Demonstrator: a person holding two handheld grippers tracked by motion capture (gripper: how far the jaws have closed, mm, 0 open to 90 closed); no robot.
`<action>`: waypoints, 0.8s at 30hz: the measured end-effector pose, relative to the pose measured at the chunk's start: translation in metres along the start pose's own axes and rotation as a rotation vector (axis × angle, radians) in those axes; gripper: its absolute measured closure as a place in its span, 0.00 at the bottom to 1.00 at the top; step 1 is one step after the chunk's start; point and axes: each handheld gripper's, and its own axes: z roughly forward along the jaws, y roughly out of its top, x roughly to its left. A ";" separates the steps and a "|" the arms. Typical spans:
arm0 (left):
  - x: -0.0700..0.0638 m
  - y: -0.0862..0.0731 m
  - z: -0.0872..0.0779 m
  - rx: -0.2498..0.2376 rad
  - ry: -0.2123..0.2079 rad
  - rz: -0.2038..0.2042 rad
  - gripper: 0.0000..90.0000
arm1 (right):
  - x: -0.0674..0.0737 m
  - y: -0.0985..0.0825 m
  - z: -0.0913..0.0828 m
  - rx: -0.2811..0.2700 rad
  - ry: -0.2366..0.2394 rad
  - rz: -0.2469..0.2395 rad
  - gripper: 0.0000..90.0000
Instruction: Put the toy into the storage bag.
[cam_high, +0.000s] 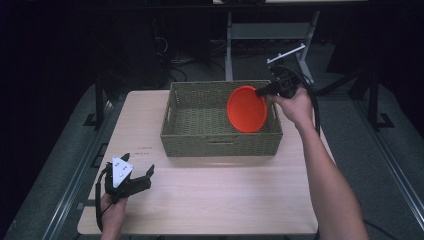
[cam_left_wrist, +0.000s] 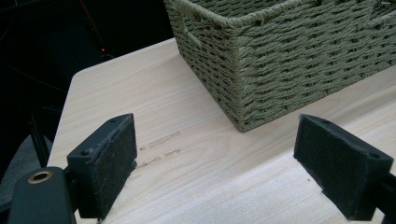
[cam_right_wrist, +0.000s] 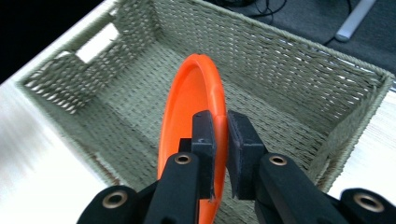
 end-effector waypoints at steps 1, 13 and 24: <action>0.000 0.000 0.000 0.000 0.001 -0.002 0.14 | 0.000 0.000 0.000 0.000 0.000 0.000 0.91; 0.000 0.000 0.000 -0.001 -0.001 -0.002 0.14 | -0.005 0.001 0.025 0.012 -0.020 0.046 0.91; 0.000 0.000 0.000 0.003 -0.002 0.006 0.14 | -0.003 -0.008 0.053 0.039 -0.015 0.058 0.91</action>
